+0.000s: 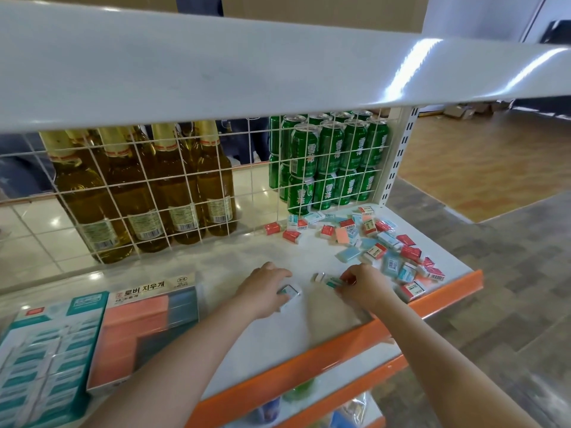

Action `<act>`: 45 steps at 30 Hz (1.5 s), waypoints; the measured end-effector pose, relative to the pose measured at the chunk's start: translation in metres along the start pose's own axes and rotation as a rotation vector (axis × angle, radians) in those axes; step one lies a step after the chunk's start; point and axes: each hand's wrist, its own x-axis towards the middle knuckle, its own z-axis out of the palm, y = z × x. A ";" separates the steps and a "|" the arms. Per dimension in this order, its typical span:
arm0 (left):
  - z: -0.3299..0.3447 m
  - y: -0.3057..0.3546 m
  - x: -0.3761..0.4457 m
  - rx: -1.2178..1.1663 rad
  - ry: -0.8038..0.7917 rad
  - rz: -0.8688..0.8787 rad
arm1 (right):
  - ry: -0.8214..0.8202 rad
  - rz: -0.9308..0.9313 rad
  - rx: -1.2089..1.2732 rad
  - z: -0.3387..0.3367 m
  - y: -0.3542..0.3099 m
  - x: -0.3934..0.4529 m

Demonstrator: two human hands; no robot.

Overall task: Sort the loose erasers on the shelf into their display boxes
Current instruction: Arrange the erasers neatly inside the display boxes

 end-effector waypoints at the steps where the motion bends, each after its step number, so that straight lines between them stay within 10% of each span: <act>1: -0.001 0.002 0.001 -0.031 -0.031 0.015 | -0.001 0.004 0.004 0.000 0.000 -0.001; 8: -0.007 0.008 0.002 -0.162 -0.149 0.020 | 0.007 -0.001 0.048 -0.001 -0.002 -0.008; 20: -0.029 0.000 -0.004 -0.155 0.106 -0.076 | 0.019 -0.050 0.124 -0.002 -0.011 -0.008; 35: -0.030 -0.027 -0.039 -0.971 0.383 -0.252 | 0.113 -0.181 0.449 -0.001 -0.042 -0.019; 45: -0.032 -0.039 -0.066 -1.010 0.422 -0.323 | 0.067 -0.209 0.511 0.004 -0.066 -0.035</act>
